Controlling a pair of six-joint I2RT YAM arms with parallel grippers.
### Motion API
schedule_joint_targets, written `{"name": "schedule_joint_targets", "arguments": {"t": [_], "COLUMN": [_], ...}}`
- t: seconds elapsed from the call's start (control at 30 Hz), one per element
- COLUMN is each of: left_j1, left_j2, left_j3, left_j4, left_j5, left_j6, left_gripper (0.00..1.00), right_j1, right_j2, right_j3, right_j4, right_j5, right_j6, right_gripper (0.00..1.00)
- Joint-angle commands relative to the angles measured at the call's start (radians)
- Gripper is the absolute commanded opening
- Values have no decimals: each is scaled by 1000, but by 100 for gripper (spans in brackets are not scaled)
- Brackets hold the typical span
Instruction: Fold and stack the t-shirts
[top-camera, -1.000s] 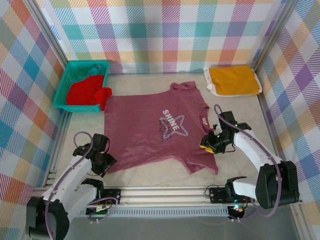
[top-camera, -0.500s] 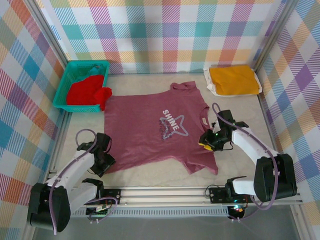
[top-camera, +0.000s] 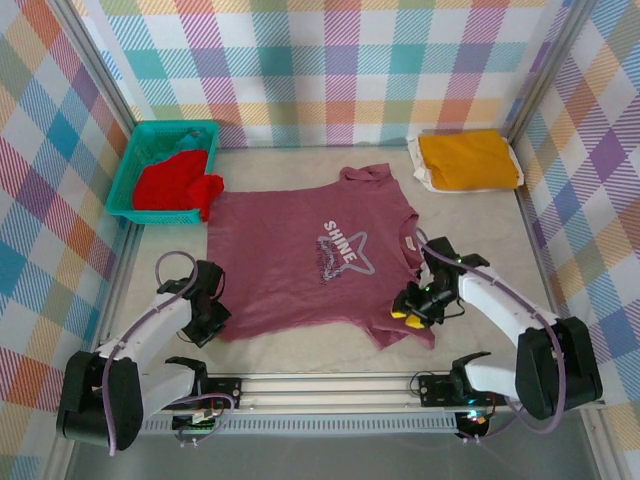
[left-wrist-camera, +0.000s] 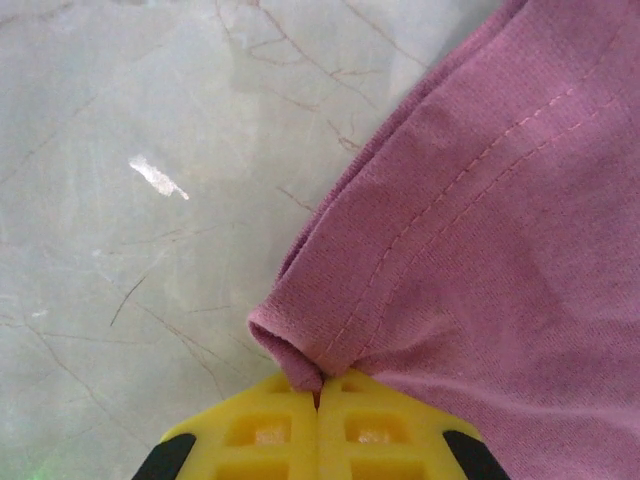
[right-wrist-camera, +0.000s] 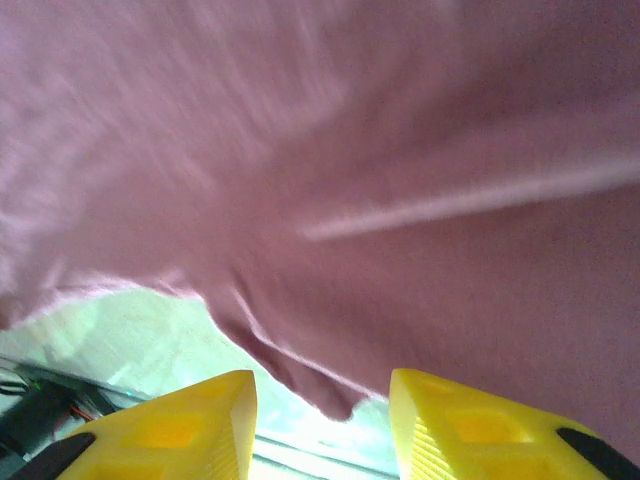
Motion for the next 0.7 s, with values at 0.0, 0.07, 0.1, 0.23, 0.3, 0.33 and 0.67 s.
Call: {"name": "schedule_joint_targets", "arguments": {"t": [0.0,0.07,0.1,0.23,0.3,0.33,0.67], "left_j1": [-7,7,18,57,87,110,248], "left_j2": [-17,-11,5,84,95,99,175], "left_j3": [35,46,51,73,74,71,79], "left_j4": [15,34,49,91,110,126,211], "left_j5": [-70,-85,-77,-52,-54,-49,12], "left_j6": [24,44,50,87,105,116,201], "left_gripper": [0,0,0,0,0,0,0], "right_j1": [3,3,3,3,4,3,18], "right_j2": [-68,-92,-92,-111,-132,-135,-92], "right_j3": [-15,-27,-30,-56,-70,-74,-111], "right_j4": [-95,-95,-103,-135,-141,-141,-72], "right_j5": [84,127,146,192,215,213,142], "right_j6": [71,91,101,138,147,148,118], "right_gripper": [44,46,46,46,47,47,49]}}
